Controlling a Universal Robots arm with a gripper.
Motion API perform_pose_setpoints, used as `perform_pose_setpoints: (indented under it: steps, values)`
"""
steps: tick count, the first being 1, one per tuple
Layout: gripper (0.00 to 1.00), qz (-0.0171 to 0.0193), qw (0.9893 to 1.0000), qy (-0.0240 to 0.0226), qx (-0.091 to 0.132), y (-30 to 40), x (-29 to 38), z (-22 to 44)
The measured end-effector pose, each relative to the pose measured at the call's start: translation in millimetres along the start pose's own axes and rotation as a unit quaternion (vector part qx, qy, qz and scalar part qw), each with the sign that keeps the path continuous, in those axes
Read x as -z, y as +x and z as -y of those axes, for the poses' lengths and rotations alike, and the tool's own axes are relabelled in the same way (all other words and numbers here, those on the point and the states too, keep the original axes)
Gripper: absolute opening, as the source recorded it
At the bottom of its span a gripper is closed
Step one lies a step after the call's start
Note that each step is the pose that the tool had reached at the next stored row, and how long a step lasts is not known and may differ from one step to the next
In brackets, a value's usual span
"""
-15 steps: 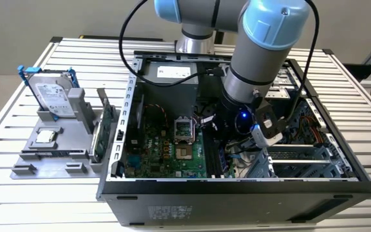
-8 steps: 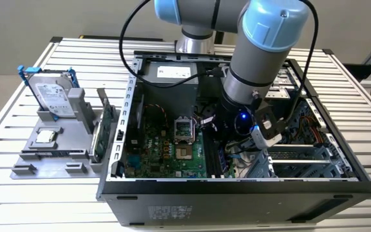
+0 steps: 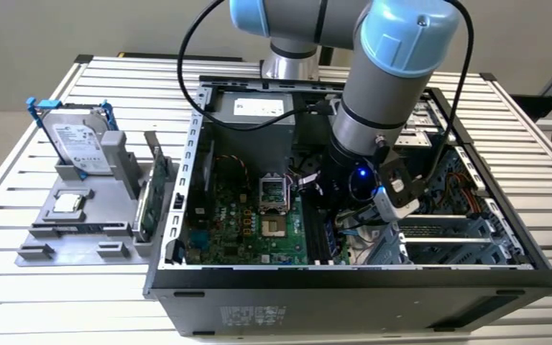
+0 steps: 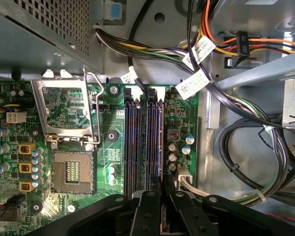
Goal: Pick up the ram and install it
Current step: 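Insert the ram into the slot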
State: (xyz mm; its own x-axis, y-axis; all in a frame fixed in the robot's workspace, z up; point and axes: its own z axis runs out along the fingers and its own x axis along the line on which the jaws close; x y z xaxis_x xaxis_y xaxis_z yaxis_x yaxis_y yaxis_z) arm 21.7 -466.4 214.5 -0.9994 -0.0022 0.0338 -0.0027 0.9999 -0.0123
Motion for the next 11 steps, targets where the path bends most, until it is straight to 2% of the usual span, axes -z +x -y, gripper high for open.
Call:
perform_pose_setpoints:
  steps: [11]
  values:
    - [0.0, 0.0, 1.0, 0.0001, 0.0, 0.1, 2.9, 0.0]
